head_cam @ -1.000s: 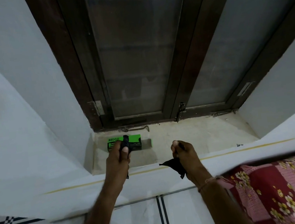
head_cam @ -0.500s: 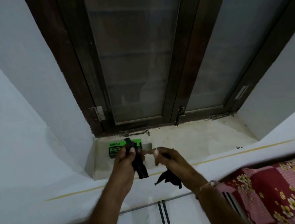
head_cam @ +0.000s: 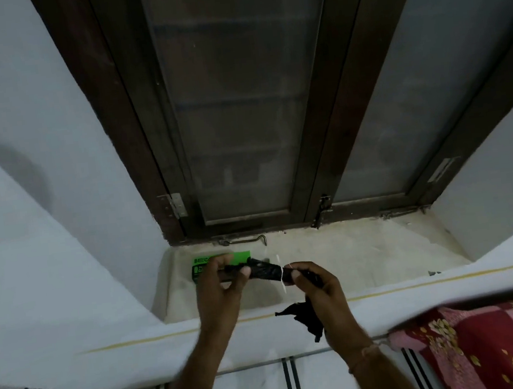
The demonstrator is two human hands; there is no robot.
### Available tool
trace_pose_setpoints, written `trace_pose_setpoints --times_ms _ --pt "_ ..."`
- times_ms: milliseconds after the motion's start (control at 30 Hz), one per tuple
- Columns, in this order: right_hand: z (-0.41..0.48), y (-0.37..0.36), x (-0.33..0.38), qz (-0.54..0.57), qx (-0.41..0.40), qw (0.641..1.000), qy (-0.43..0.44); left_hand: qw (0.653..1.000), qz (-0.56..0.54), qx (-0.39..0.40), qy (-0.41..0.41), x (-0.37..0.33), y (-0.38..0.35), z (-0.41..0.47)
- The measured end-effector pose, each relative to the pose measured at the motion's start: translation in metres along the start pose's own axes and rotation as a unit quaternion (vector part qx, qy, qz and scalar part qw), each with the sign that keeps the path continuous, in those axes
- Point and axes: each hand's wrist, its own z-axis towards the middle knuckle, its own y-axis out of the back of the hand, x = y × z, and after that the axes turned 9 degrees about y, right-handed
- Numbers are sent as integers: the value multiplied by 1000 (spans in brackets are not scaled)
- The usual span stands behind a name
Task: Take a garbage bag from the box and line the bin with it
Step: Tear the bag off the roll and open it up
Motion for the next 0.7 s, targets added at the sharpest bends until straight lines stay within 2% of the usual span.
trace_pose_setpoints --times_ms 33,67,100,167,233,333,500,600,700 --pt "6 7 -4 -5 -5 1000 1 989 126 -41 -67 3 2 8" --pt "14 13 -7 -13 -10 1000 4 963 241 -60 -105 8 2 18" --pt "18 16 -9 -27 -14 1000 7 936 329 -53 -110 14 3 28" --pt "29 23 -15 -46 -11 999 6 898 432 -17 -80 22 3 46" --pt "37 26 -18 -62 -4 998 5 876 478 3 -64 26 0 57" --pt "48 26 -23 -60 8 998 -12 875 482 6 -48 30 -2 65" --pt "66 26 -27 -102 38 994 0 936 347 15 -62 39 3 58" --pt "74 29 -21 -114 49 992 1 953 297 -6 -58 43 10 55" --pt "78 22 -15 -149 100 983 37 960 267 15 -87 36 3 49"
